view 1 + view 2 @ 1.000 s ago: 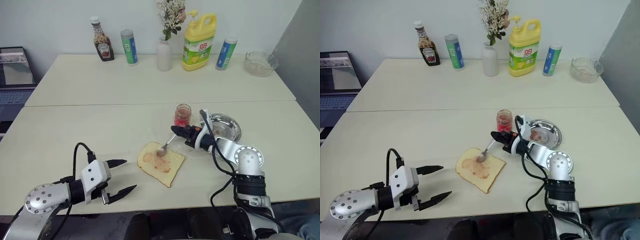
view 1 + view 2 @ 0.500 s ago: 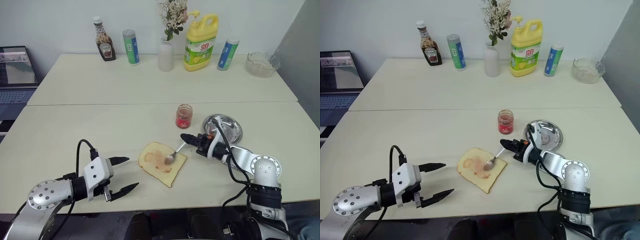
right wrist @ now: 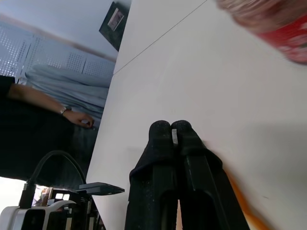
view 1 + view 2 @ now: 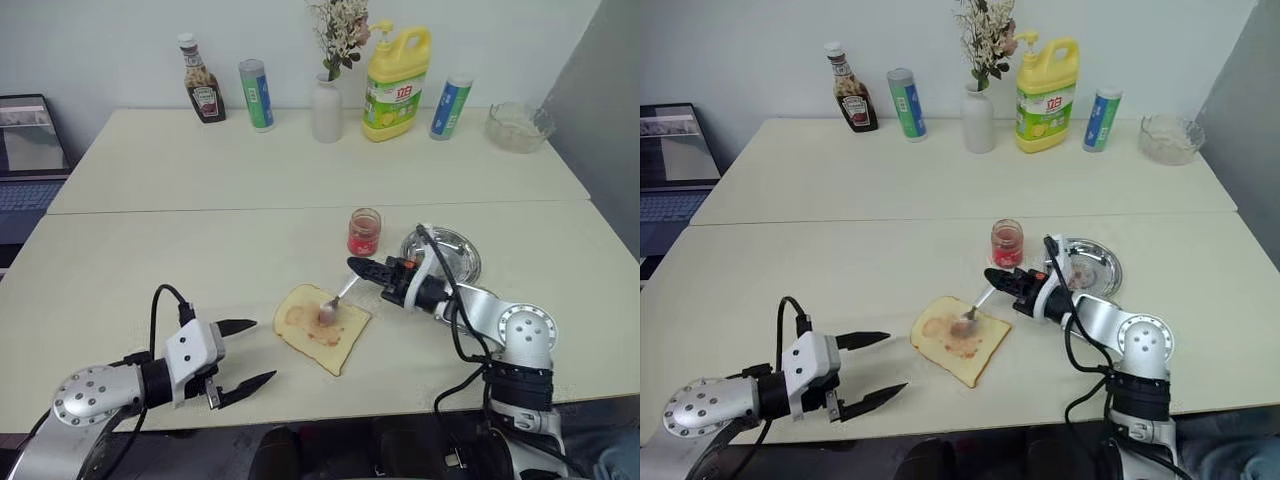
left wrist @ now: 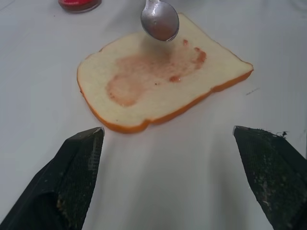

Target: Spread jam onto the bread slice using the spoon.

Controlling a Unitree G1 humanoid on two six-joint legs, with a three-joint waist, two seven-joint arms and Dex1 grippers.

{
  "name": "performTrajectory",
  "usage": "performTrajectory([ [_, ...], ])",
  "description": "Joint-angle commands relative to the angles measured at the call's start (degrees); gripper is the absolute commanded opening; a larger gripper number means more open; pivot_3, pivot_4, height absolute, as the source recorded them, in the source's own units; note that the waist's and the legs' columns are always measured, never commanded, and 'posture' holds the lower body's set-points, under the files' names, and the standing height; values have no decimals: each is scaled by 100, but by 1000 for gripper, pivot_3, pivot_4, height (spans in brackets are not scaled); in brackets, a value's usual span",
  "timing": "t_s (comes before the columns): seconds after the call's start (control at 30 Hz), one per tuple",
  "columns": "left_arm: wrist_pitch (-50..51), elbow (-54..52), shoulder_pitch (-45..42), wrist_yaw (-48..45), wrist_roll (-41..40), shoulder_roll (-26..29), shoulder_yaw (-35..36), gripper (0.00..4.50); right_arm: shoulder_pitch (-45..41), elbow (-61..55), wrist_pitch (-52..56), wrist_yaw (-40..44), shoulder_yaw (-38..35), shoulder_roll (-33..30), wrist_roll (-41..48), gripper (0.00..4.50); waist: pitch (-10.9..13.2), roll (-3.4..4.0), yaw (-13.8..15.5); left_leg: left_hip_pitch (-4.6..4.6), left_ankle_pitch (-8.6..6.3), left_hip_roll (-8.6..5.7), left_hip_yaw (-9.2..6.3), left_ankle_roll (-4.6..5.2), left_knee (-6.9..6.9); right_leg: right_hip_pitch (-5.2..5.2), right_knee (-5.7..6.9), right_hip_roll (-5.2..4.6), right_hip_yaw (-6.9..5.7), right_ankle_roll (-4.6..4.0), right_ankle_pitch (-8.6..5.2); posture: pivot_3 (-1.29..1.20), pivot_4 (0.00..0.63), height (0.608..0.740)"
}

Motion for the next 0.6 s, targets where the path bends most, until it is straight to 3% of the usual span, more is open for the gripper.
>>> performTrajectory([
  [0.03,-91,-239,34,0,-85,29,153,4500,-104,137,-257,382,375,74,-399,12,0,-1,-2,0,0,0,0,0,0,0,0,0,0,0,0,0,150,740],
  [0.27,-95,-298,103,38,-59,-1,122,4500,-17,209,-250,786,517,-85,-698,12,0,-1,8,0,0,-1,1,0,0,0,-1,-3,-1,0,0,0,150,740],
  [0.6,-55,-260,-32,31,-56,5,32,4500,466,-300,319,798,-8,-895,-85,12,0,-1,31,0,0,-2,1,0,0,0,0,-2,0,0,0,0,150,740],
])
